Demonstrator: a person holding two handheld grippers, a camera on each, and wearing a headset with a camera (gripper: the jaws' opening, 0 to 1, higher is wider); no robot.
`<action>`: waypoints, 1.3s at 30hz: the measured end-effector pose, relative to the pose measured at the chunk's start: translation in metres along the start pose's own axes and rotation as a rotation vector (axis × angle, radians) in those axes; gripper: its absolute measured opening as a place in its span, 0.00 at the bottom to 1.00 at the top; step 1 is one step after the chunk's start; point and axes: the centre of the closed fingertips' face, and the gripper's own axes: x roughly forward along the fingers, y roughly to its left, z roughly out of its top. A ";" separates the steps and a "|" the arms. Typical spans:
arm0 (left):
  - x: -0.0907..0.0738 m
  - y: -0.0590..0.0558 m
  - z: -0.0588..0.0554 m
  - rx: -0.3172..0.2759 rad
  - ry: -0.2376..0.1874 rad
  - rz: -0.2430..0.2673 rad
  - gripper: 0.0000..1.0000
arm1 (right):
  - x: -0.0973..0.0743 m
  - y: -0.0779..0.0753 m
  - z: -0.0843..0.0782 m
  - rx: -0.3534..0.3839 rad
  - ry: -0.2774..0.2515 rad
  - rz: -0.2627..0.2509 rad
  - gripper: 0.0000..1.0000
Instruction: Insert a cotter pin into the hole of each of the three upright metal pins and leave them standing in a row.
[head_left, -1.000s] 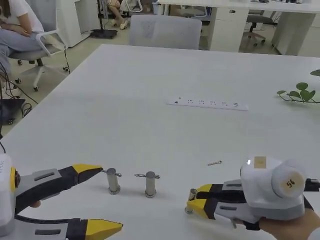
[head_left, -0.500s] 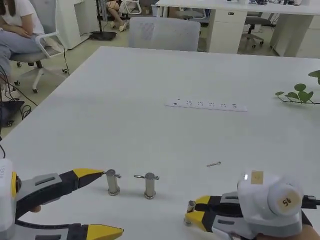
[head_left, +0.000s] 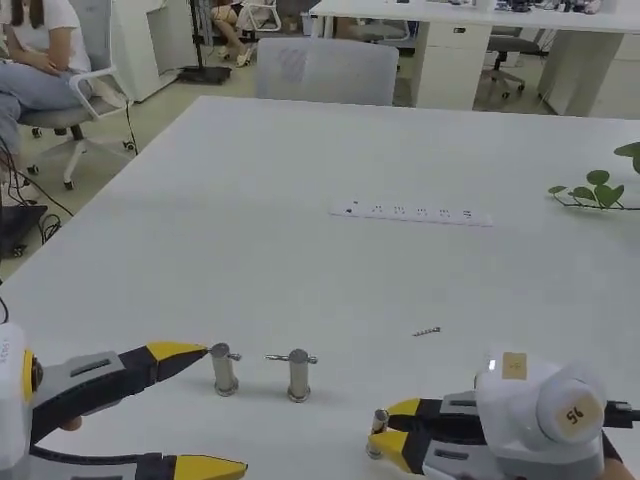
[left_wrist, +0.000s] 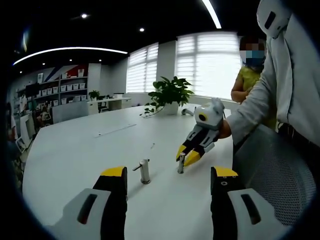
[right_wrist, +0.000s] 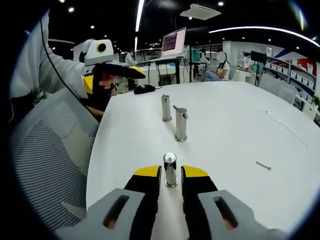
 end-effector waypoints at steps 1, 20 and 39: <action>0.000 0.000 0.000 0.000 0.000 0.000 0.67 | 0.000 0.000 0.001 0.003 -0.005 -0.002 0.21; 0.001 -0.002 -0.002 -0.003 0.002 -0.002 0.67 | -0.017 -0.001 -0.002 0.058 -0.027 0.011 0.30; 0.001 -0.002 -0.008 -0.019 0.018 -0.017 0.67 | -0.060 -0.049 -0.013 0.040 0.044 -0.016 0.44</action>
